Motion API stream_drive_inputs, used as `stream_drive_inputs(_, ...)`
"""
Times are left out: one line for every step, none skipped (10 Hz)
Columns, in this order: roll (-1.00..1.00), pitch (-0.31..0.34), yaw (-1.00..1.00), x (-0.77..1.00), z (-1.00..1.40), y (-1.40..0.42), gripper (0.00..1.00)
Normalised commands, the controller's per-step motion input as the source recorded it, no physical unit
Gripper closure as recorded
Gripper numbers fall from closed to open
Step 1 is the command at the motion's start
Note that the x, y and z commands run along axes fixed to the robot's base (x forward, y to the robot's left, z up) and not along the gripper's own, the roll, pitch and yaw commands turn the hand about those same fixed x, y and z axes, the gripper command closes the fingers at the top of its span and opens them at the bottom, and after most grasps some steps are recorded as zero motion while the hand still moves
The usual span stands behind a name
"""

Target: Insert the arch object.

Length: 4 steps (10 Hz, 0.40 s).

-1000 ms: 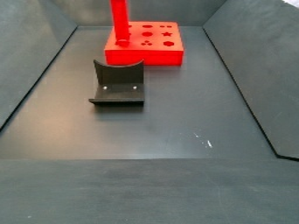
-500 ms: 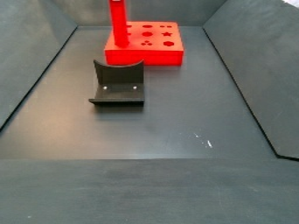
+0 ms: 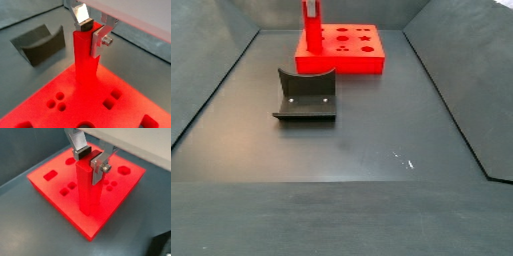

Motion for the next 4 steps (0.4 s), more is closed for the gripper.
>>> stream_drive_inputs(0.04, -0.169, 0.0, 0.11, -0.85, -0.12, 1.0)
stream_drive_inputs(0.01, -0.174, 0.0, 0.07, -0.77, -0.08, 1.0)
stream_drive_inputs(0.04, -0.023, 0.0, 0.0, -0.22, 0.0, 1.0)
stream_drive_inputs(0.0, 0.0, 0.0, 0.0, 0.0, 0.0, 1.0)
